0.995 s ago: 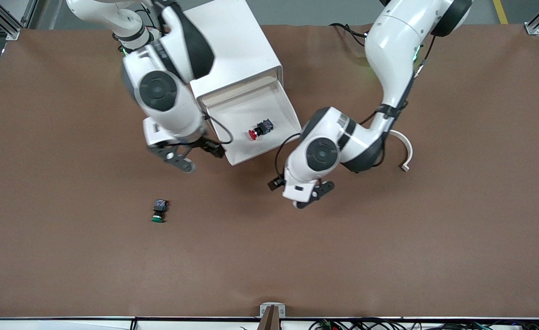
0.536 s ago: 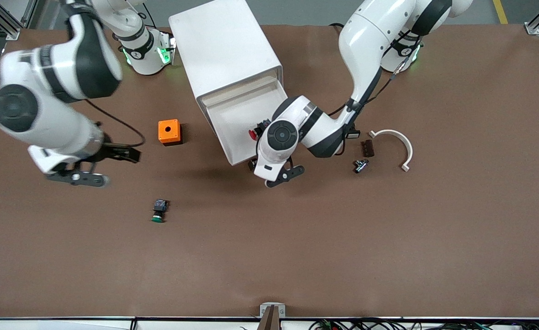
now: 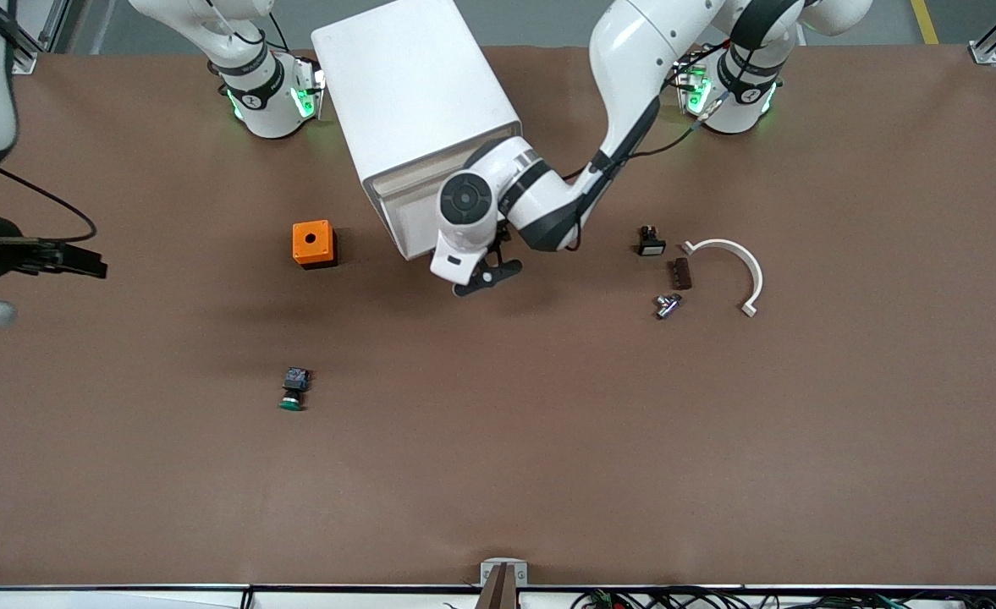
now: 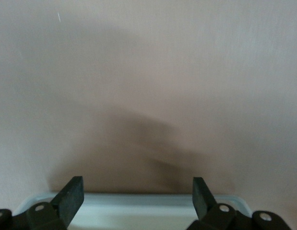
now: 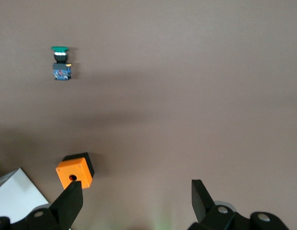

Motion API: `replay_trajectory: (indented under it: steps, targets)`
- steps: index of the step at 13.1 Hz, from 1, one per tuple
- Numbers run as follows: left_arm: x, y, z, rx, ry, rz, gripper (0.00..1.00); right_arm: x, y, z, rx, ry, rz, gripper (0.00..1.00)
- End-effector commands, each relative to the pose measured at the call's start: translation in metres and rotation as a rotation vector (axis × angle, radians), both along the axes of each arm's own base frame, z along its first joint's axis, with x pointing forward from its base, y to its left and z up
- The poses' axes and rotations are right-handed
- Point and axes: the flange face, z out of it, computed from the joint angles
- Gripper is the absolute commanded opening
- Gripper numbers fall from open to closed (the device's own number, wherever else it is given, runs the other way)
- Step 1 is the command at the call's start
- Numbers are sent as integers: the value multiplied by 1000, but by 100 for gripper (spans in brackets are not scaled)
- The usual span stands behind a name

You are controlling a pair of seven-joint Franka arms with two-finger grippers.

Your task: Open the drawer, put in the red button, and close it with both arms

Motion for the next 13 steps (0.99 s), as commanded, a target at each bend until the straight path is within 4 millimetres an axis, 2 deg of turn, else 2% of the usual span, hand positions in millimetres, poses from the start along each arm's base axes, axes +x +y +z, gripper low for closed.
replay_trajectory:
  steps: [1,5,7,8,10,13]
  targets:
    - [-38,-16,6,26,-21,-2,100,0,3,16,-6,-3,17,100]
    - [-68,-34,6,35,-21,-14,100,1,-5,19,2,-11,-4,100]
    - [-76,-38,6,37,-30,-31,100,4,-2,38,-3,-52,-3,100]
    - [-73,-36,8,42,-39,-33,100,4,0,43,-7,-63,2,100]
    - [-56,-29,16,45,-67,-22,100,1,0,51,-1,-76,4,100]
    - [11,12,44,62,-154,47,100,-6,3,62,-9,-84,-29,100]
